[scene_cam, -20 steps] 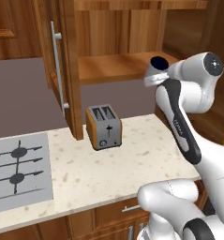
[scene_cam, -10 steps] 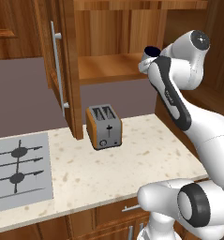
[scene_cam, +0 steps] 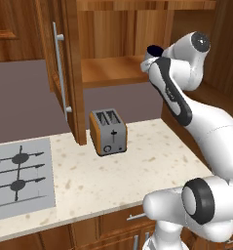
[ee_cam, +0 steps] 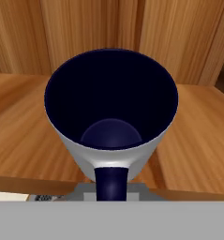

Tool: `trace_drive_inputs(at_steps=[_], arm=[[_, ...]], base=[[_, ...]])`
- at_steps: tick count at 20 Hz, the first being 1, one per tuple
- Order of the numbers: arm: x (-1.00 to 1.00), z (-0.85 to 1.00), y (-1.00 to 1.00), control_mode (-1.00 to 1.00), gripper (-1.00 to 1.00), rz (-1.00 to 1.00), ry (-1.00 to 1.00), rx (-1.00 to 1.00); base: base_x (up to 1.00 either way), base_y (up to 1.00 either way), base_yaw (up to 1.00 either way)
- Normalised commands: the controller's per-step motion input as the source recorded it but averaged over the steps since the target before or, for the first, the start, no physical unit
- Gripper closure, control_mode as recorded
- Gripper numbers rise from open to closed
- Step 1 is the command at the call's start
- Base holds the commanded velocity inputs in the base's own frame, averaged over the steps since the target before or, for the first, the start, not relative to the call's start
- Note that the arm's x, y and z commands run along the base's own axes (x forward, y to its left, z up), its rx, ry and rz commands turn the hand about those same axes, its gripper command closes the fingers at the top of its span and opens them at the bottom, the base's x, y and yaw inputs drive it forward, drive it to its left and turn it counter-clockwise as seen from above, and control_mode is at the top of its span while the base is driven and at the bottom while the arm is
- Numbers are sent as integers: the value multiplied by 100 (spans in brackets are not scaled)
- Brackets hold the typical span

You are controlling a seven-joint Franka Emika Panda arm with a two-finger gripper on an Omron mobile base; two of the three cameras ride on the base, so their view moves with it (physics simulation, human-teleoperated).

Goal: Move the mug from next to the sink to the open cabinet. Then, move the bowl with the broccoli to the fridge to clear the area for faucet cleaning.

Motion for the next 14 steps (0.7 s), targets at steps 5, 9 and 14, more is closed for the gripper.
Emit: trace_drive_inputs(at_steps=[5,9,14], arm=[[70,0,0,-100,100,0,12,0],[44,-10,0,-100,100,0,10,0],[20,-39,0,-100,100,0,2,0]], base=[[0,0,0],[0,0,0],[0,0,0]])
